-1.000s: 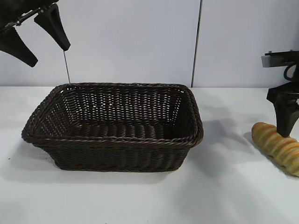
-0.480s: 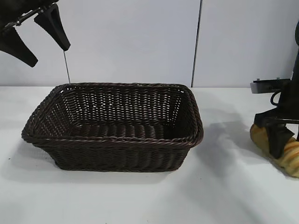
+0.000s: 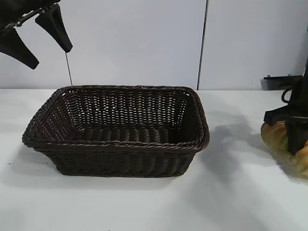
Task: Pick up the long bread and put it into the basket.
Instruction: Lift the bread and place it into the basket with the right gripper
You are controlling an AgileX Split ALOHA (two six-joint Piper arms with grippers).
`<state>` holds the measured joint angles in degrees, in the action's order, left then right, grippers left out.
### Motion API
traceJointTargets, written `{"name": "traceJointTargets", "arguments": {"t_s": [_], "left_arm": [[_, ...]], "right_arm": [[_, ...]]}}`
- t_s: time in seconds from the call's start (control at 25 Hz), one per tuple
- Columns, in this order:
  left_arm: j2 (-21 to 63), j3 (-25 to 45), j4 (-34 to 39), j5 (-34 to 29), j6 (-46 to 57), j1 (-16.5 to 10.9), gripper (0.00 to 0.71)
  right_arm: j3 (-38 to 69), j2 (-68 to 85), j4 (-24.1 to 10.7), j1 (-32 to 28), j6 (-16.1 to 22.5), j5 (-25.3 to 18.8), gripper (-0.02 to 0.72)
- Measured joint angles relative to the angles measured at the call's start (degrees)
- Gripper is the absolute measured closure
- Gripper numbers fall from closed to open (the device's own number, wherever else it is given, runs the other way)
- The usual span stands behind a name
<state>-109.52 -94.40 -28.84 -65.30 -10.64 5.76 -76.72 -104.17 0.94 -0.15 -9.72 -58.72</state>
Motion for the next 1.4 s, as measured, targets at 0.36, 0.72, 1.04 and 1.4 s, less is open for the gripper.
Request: {"name": "traceJointTargets", "arguments": {"t_s": [0.36, 0.72, 1.04, 1.4], "left_arm": [[0.0, 0.0, -0.06, 0.0, 0.0, 0.0, 0.148], [0.0, 0.0, -0.06, 0.0, 0.0, 0.0, 0.148], [0.0, 0.0, -0.06, -0.05, 0.0, 0.0, 0.148], [0.0, 0.0, -0.06, -0.05, 0.0, 0.0, 0.148]], "right_arm": [[-10.88, 0.83, 3.02, 0.18, 0.06, -8.32, 0.575], [-15.2, 0.46, 4.22, 9.24, 0.26, -9.27, 0.575], [-15.31, -2.4, 4.4, 20.79, 1.15, -7.69, 0.578], [-15.31, -6.96, 4.78, 30.09, 0.89, -3.91, 0.578]]}}
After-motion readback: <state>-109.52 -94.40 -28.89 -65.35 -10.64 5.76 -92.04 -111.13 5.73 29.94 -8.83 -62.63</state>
